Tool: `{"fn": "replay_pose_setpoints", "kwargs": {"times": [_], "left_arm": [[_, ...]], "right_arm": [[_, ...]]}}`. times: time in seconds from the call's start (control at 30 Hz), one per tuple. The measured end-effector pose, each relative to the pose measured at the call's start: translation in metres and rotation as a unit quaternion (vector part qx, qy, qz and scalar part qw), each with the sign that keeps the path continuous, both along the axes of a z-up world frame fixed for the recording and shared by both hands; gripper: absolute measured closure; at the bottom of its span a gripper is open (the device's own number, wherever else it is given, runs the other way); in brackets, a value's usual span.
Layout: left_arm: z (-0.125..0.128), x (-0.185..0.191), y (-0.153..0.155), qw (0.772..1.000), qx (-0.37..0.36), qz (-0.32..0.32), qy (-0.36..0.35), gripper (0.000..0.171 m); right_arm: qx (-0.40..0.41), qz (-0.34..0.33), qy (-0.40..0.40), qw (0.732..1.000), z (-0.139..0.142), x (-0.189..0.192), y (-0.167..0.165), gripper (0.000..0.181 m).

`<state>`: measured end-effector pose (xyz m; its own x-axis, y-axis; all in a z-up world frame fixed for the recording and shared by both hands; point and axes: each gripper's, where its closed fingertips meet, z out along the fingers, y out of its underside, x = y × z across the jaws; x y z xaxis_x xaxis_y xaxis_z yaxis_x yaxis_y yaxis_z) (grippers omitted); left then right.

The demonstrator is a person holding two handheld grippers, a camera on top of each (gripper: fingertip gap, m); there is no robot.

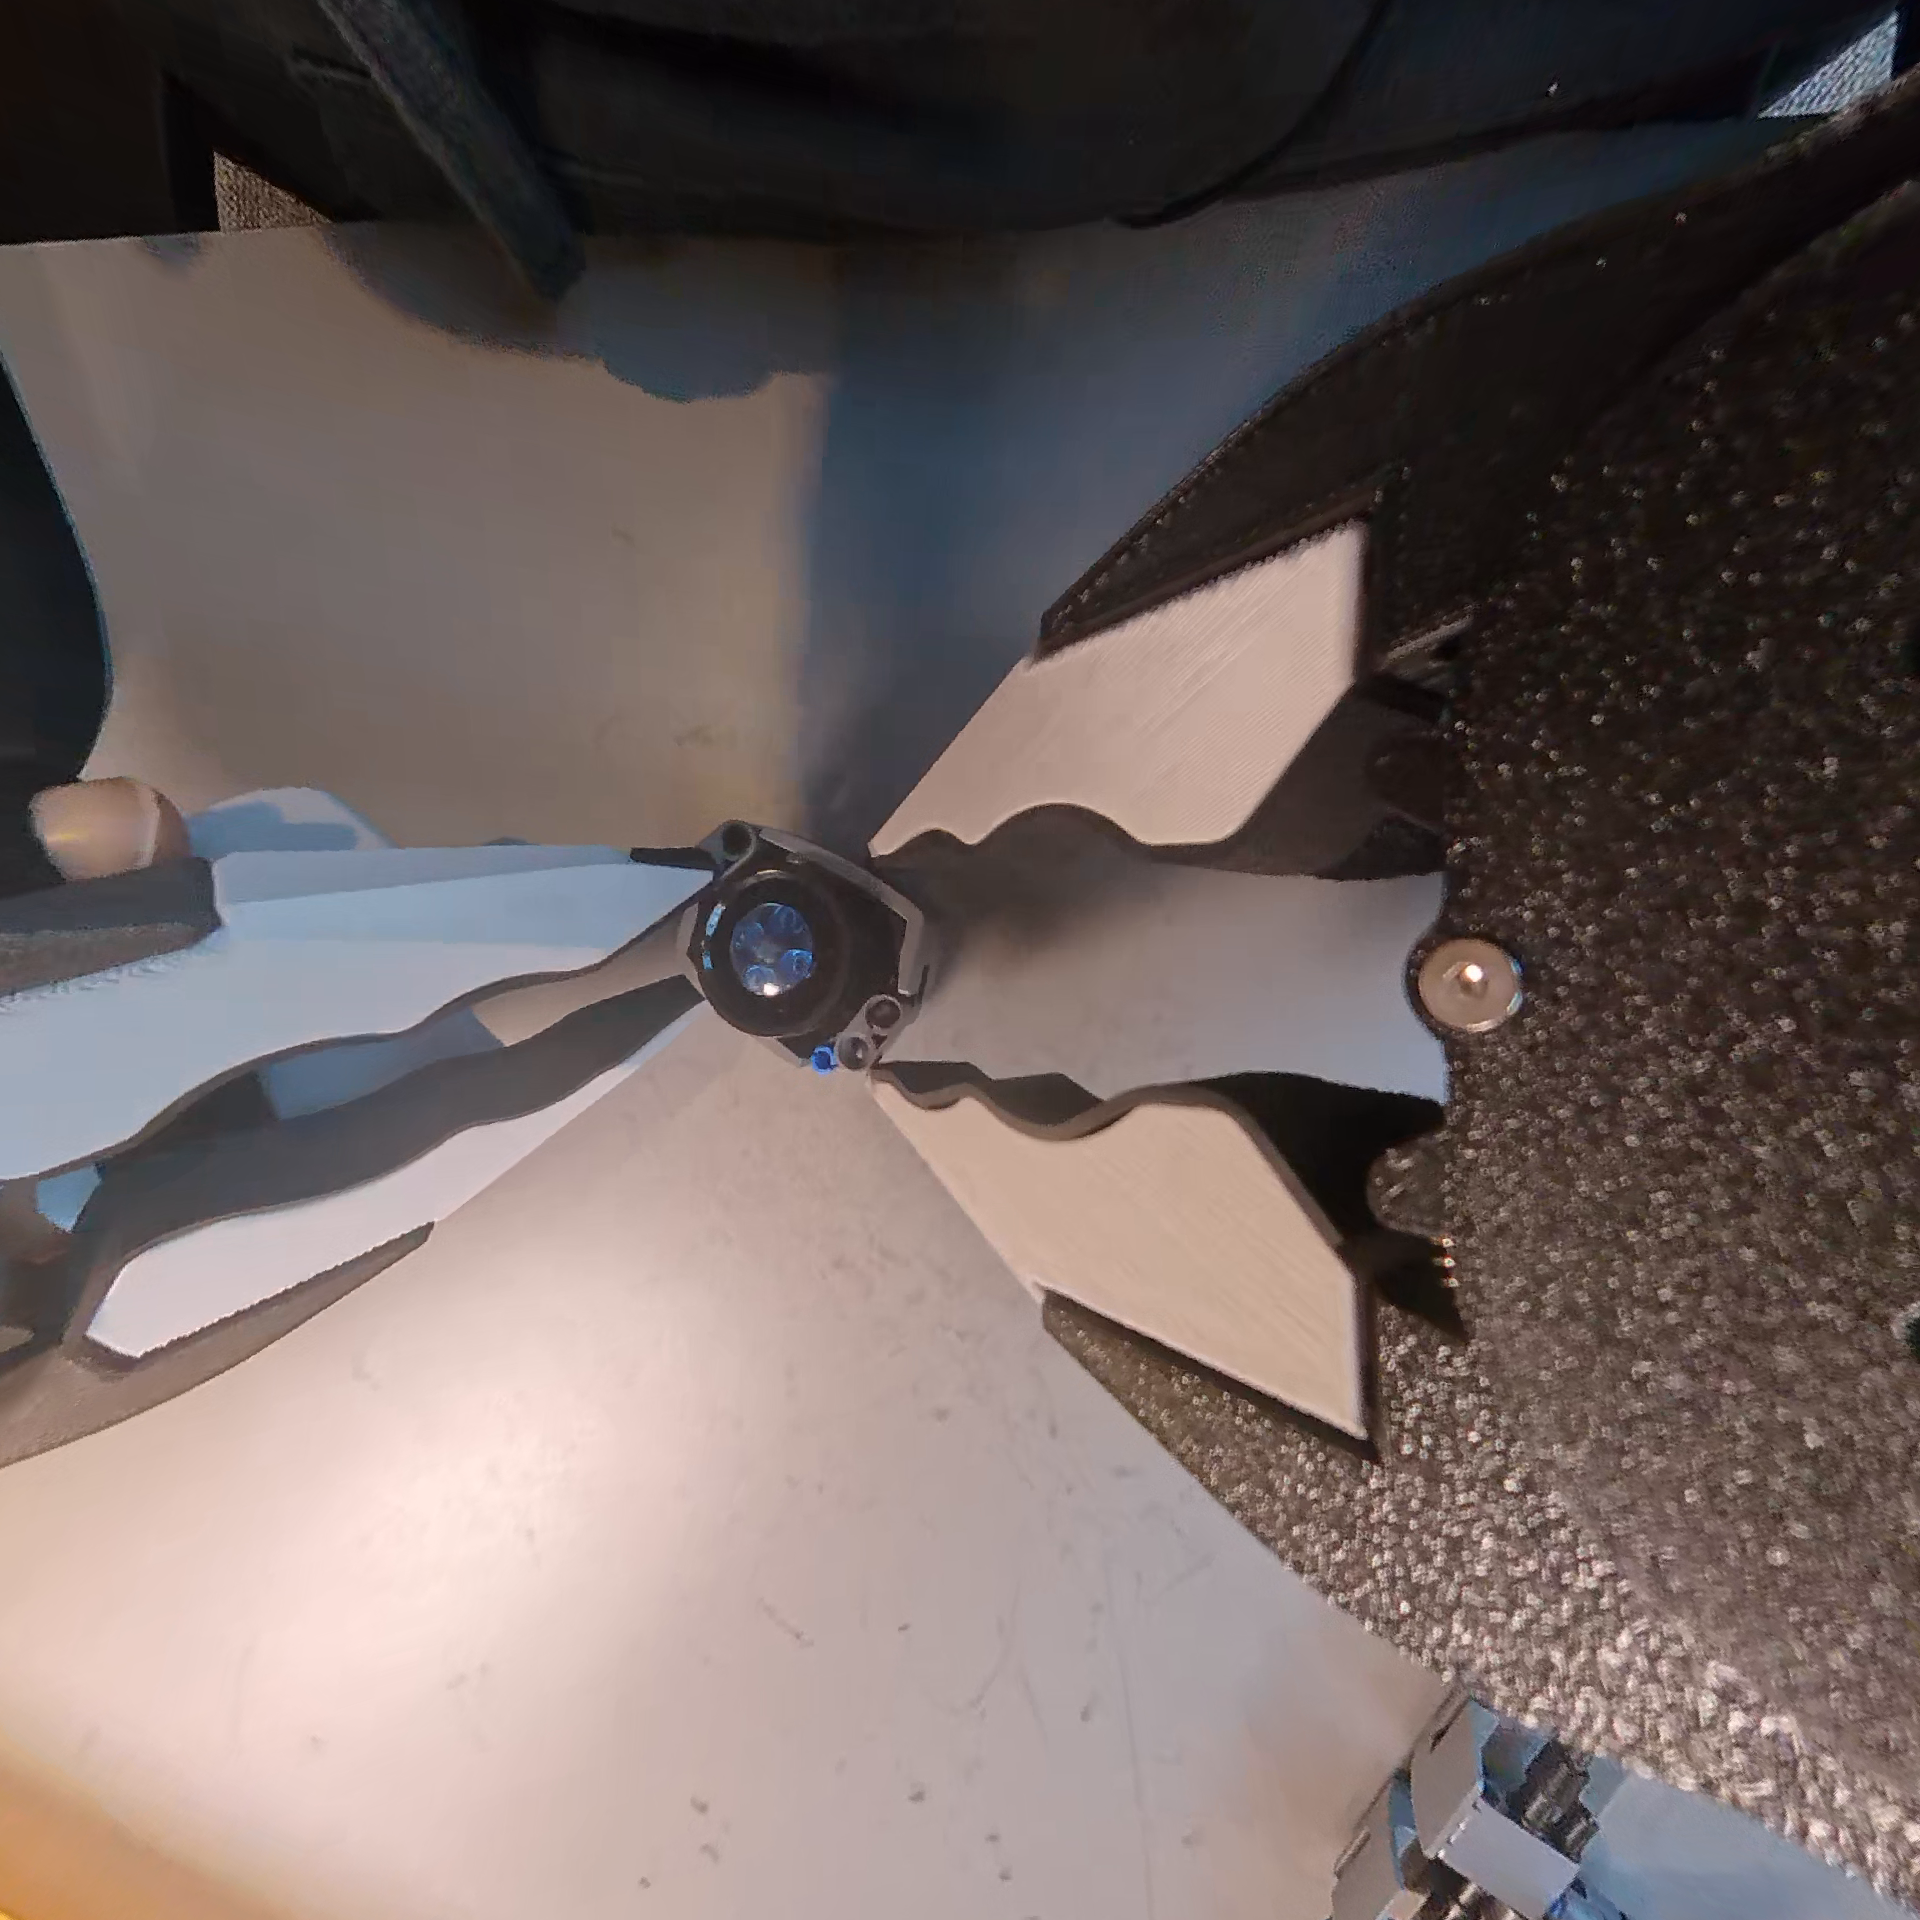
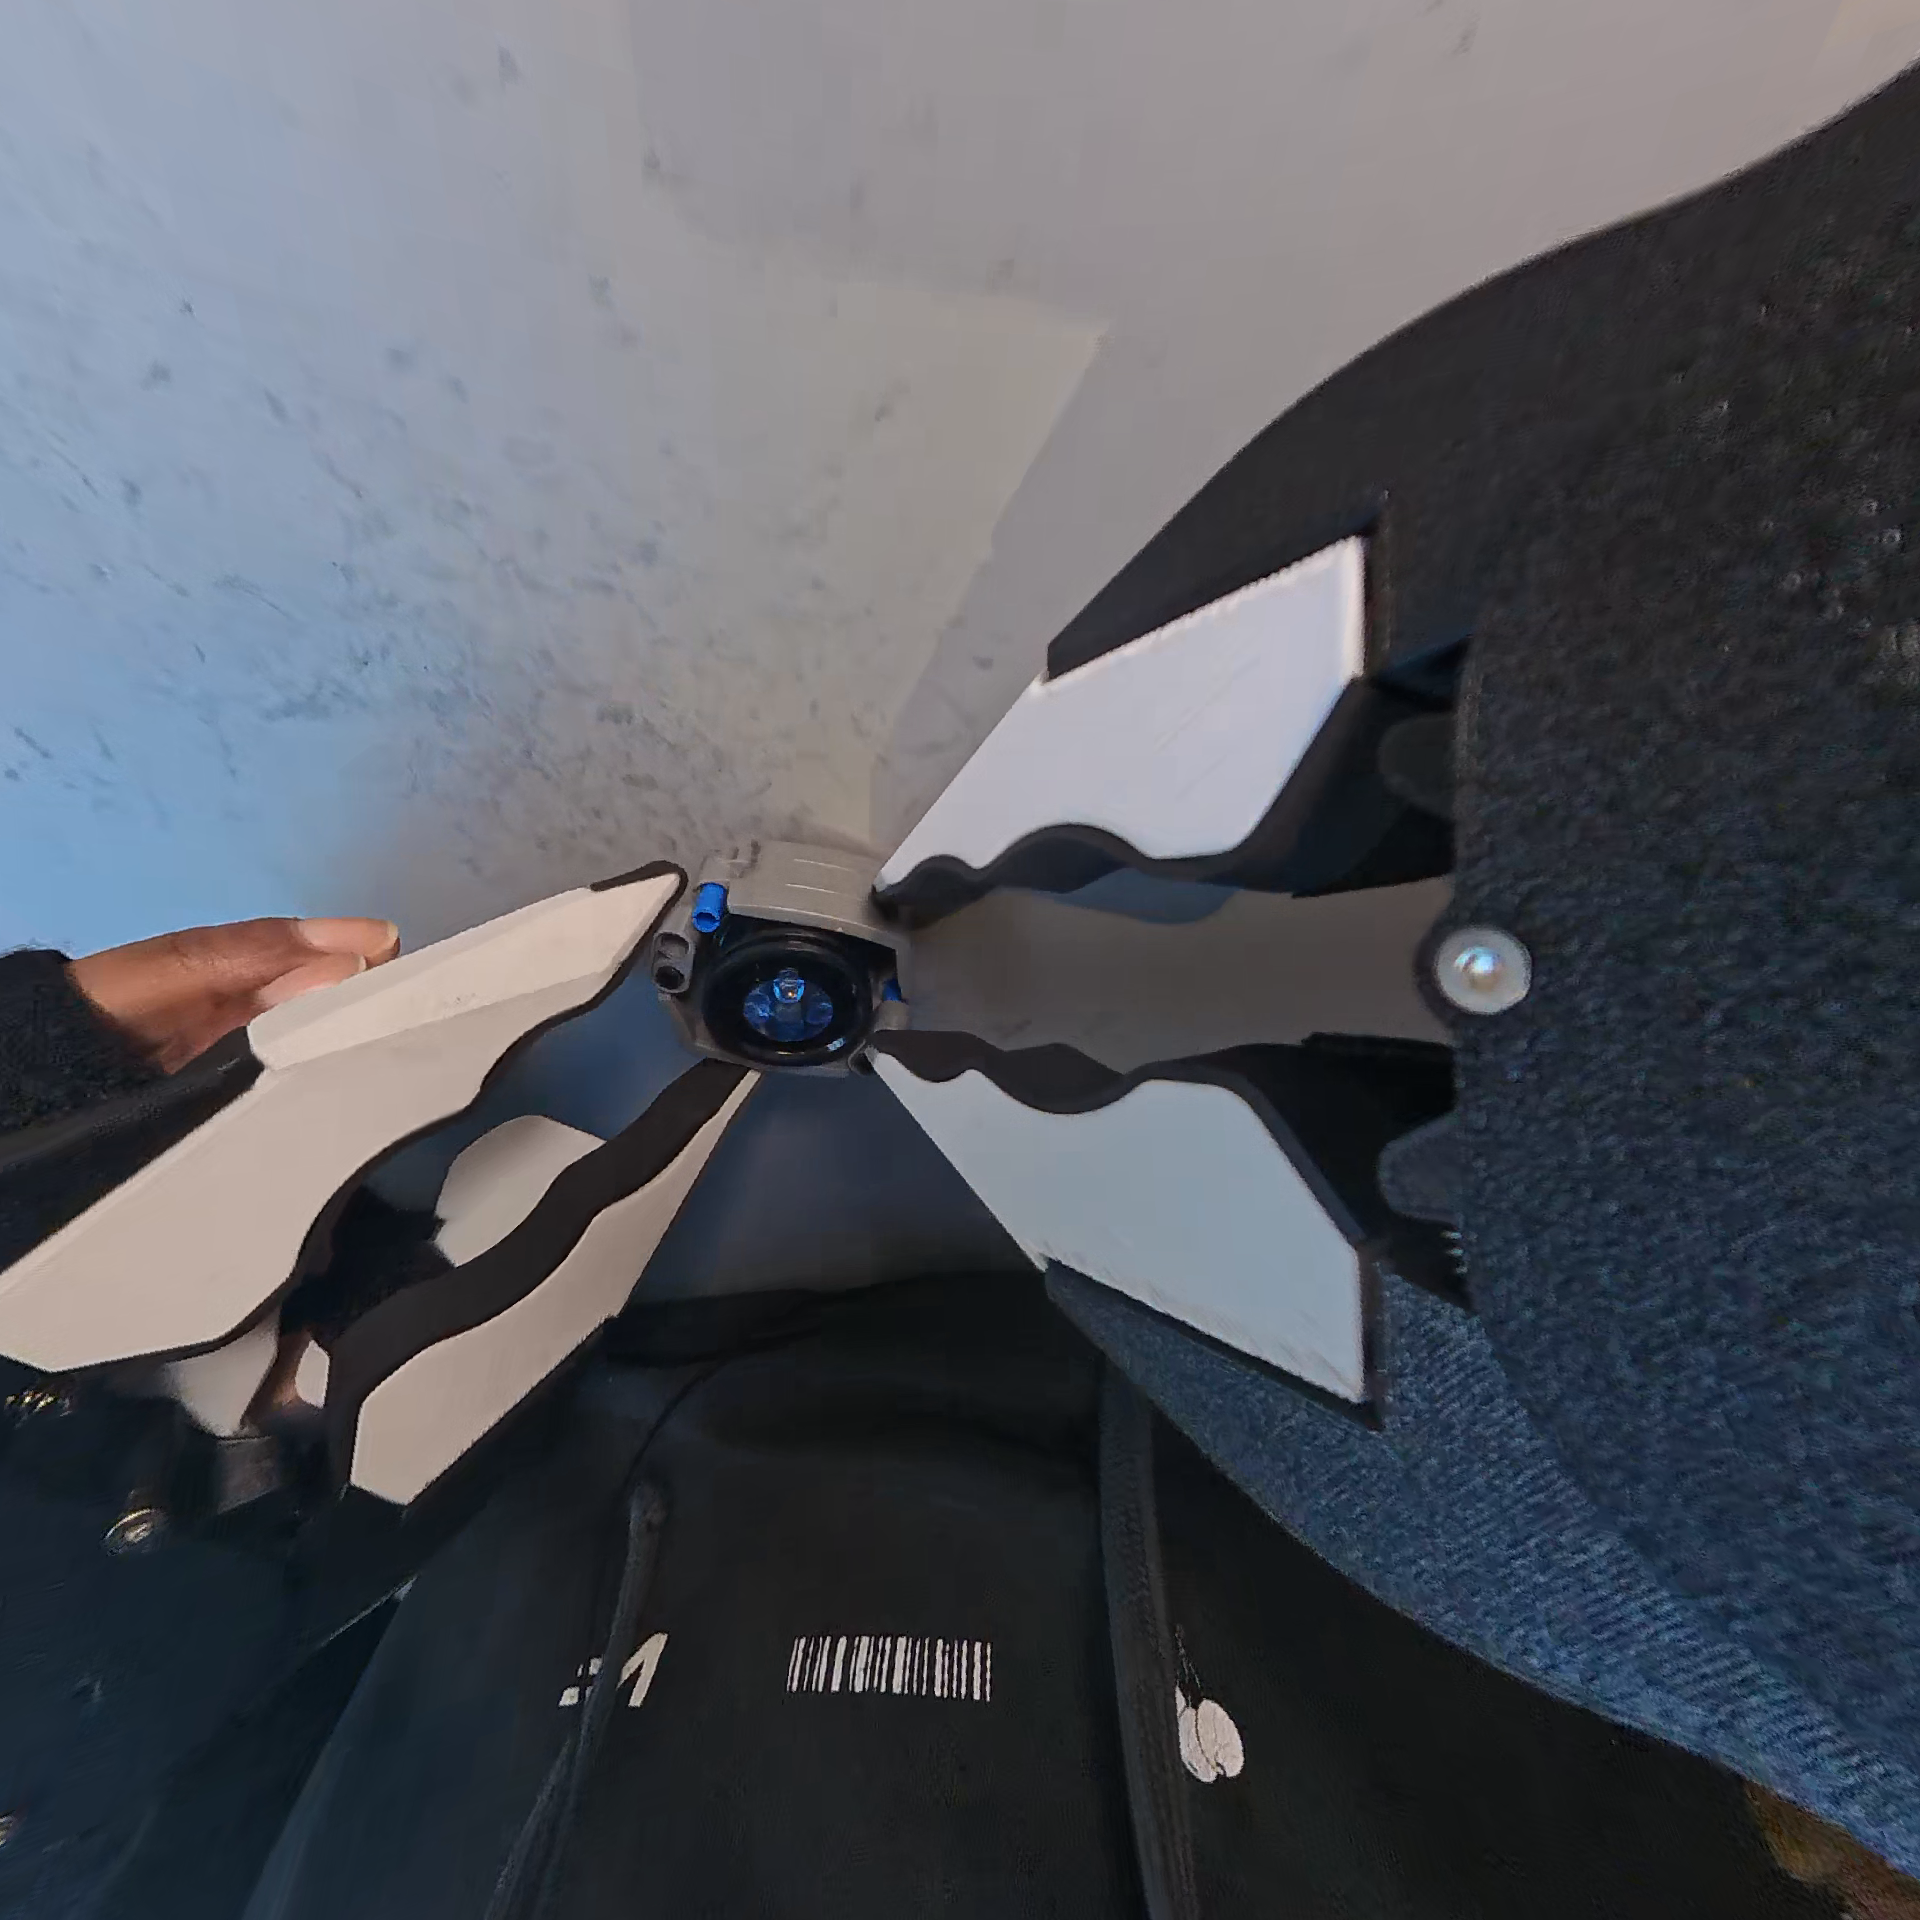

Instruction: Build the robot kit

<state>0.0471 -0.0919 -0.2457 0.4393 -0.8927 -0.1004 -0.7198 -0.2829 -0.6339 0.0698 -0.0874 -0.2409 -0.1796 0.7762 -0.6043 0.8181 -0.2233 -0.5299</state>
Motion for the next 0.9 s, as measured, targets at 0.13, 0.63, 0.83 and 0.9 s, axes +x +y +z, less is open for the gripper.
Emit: {"fn": "replay_pose_setpoints", "kwargs": {"times": [0.13, 0.63, 0.83, 0.9], "left_arm": [[-0.0005, -0.0002, 0.0001, 1.0, 0.006, 0.002, 0.008, 0.136], [0.0046, 0.0009, -0.0015, 0.999, -0.002, -0.034, 0.032, 0.137], [0.0041, 0.0013, -0.0013, 0.999, -0.003, -0.04, 0.036, 0.136], [0.0008, -0.0013, -0.0017, 0.998, -0.008, -0.039, 0.039, 0.136]], "right_arm": [[0.016, 0.013, 0.01, 1.0, 0.0001, 0.0, -0.0015, 0.158], [0.06, 0.058, 0.057, 0.995, -0.0003, 0.0019, -0.0056, 0.158], [0.086, 0.09, 0.063, 0.99, -0.0003, 0.0017, -0.0056, 0.158], [0.098, 0.096, 0.064, 0.988, 0.0001, -0.001, -0.0057, 0.159]]}}
